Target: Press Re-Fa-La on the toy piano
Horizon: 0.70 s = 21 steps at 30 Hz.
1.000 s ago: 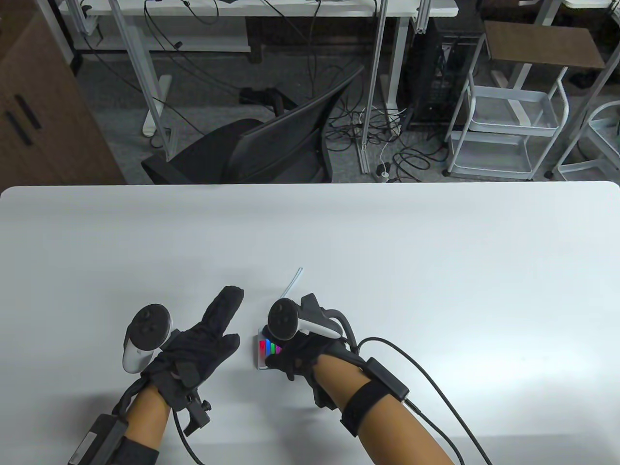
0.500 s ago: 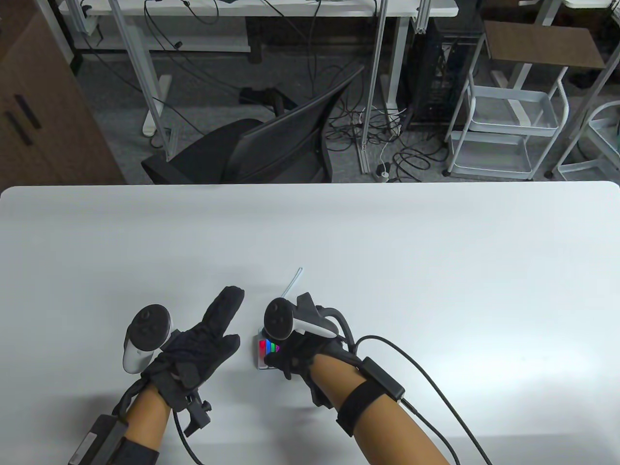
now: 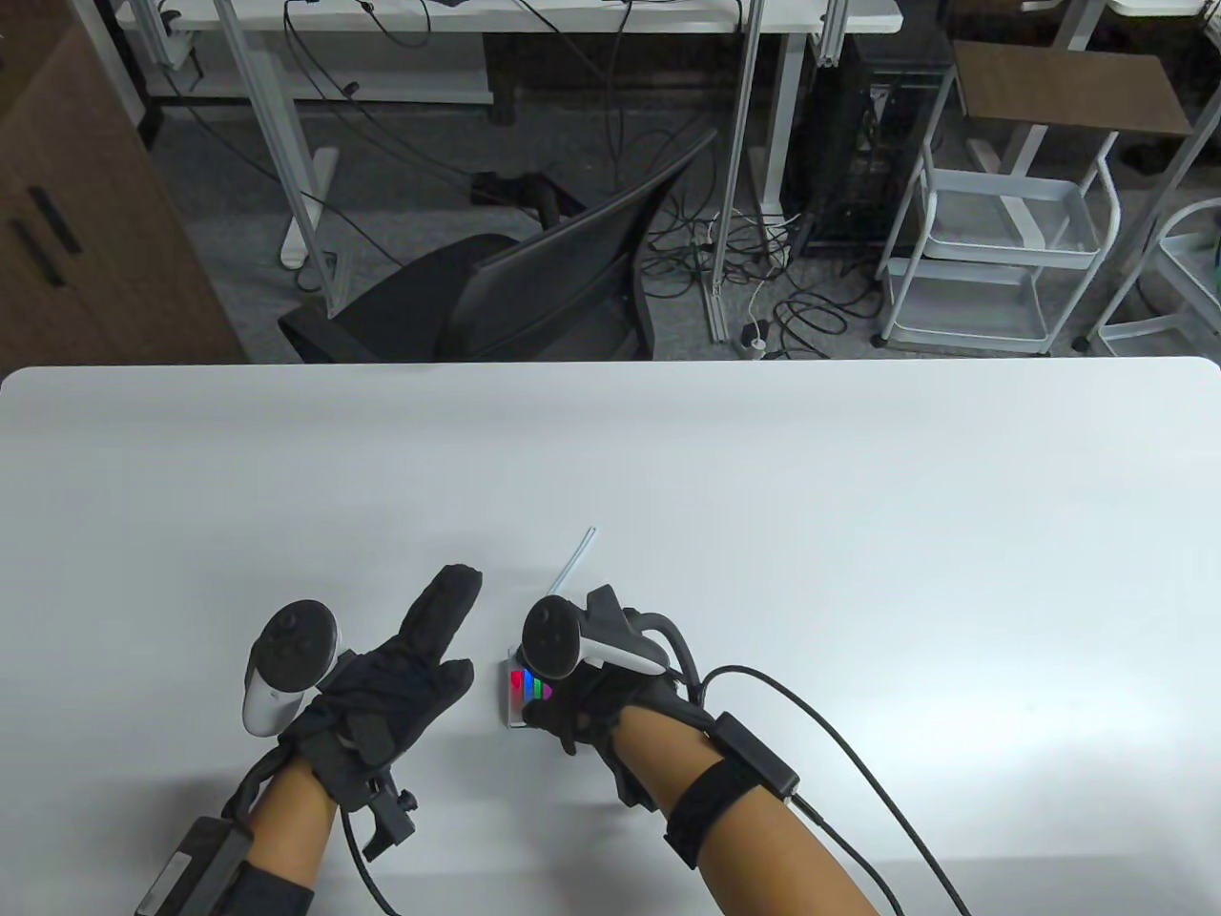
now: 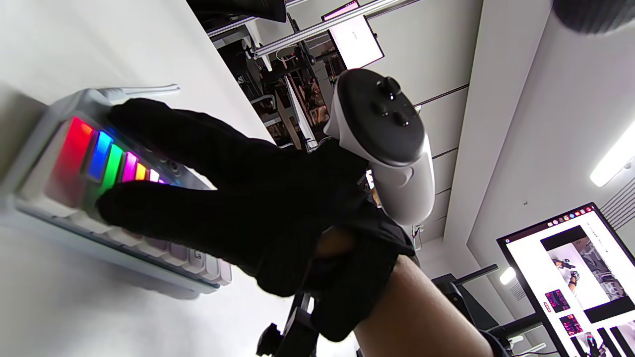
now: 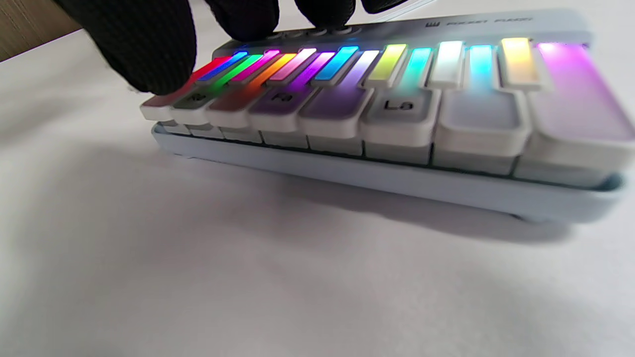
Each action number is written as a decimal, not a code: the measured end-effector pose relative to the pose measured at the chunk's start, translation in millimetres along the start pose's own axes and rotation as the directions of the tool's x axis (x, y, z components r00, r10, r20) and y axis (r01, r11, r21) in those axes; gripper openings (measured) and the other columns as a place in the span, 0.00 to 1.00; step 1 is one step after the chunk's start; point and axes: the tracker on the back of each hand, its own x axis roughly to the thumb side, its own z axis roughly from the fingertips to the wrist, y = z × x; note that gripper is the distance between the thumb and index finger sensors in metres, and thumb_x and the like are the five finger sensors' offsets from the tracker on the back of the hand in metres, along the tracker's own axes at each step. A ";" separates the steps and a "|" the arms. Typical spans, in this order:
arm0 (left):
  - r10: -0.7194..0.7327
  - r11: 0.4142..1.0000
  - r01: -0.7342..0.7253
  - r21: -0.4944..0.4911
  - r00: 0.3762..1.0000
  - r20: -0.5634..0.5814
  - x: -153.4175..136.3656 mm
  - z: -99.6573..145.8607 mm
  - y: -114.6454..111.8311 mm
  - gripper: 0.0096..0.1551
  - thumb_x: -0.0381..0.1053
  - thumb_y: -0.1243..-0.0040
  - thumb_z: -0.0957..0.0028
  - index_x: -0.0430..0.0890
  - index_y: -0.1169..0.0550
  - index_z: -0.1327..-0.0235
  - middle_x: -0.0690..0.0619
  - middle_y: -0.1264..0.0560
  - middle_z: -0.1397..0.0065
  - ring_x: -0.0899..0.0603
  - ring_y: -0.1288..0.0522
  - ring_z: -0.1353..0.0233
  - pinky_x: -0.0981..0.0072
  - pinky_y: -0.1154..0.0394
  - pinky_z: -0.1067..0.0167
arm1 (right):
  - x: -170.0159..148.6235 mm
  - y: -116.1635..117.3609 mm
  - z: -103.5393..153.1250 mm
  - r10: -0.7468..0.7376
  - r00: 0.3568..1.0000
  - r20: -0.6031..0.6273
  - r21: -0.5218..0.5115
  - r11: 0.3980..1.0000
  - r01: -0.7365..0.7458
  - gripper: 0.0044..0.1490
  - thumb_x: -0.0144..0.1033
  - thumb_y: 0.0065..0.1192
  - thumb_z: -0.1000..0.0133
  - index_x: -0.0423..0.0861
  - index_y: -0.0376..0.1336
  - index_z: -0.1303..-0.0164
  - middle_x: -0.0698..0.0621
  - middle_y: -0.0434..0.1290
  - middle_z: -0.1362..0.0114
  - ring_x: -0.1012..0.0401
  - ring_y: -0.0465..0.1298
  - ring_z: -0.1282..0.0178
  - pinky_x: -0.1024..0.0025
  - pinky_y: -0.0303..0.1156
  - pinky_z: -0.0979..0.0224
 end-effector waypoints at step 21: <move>-0.001 1.000 0.001 0.002 1.000 0.000 0.1 0.0 0.0 0.56 0.82 0.51 0.48 0.59 0.57 0.17 0.50 0.68 0.15 0.34 0.72 0.16 0.26 0.69 0.35 | -1.6 2.3 1.7 -0.015 1.000 -0.006 0.011 1.000 0.015 0.46 0.58 0.71 0.46 0.57 0.53 0.21 0.46 0.50 0.16 0.39 0.49 0.14 0.30 0.39 0.24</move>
